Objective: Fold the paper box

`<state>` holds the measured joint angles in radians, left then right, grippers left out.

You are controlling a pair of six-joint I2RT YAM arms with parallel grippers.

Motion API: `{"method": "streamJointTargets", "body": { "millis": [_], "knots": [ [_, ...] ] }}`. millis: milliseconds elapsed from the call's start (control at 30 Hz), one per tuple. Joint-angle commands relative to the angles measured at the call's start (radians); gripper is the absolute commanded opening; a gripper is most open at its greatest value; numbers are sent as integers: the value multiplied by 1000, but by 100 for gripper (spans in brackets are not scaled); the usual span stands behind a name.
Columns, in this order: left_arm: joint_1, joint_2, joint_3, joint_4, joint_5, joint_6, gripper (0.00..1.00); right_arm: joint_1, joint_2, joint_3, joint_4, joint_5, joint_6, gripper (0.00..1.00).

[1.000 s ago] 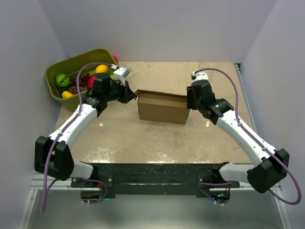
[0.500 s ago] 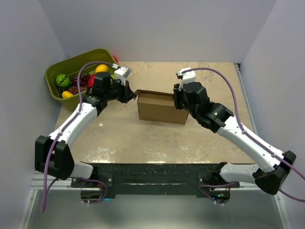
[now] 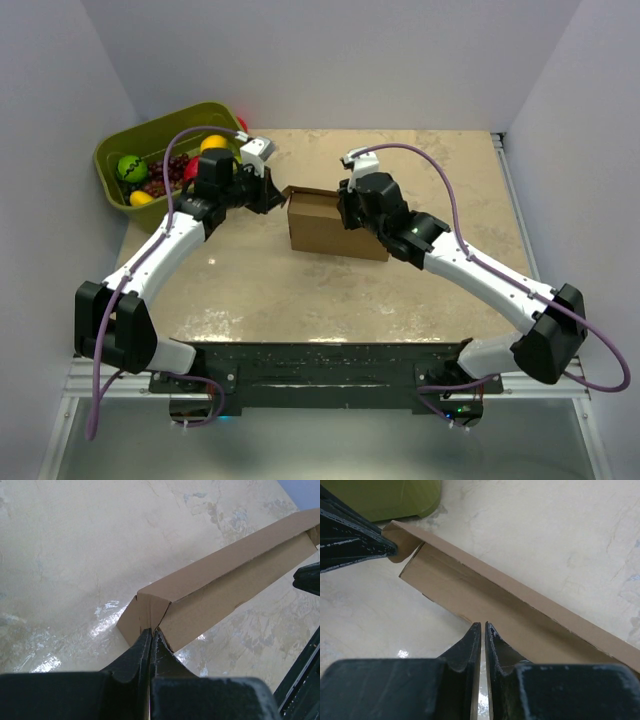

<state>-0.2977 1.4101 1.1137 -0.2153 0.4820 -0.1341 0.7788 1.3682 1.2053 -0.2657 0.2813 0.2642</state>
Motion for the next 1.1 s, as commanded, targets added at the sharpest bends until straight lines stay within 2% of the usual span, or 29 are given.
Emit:
{"method": "streamJointTargets", "body": {
  "millis": [0, 233, 600, 833, 1067],
  "knots": [
    [-3, 7, 44, -4, -16, 21, 0, 4, 37, -16, 80, 12, 7, 11],
    [-3, 10, 47, -10, -16, 24, 0, 4, 95, -64, 184, 82, -51, 10],
    [-3, 16, 63, -12, -11, 16, 0, 2, 129, -87, 161, 113, -76, 10],
    [-3, 26, 126, -41, -13, -91, 0, 2, 157, -136, 120, 125, -57, 8],
    [-3, 30, 132, 5, 62, -194, 0, 2, 173, -151, 112, 144, -60, 7]
  ]
}}
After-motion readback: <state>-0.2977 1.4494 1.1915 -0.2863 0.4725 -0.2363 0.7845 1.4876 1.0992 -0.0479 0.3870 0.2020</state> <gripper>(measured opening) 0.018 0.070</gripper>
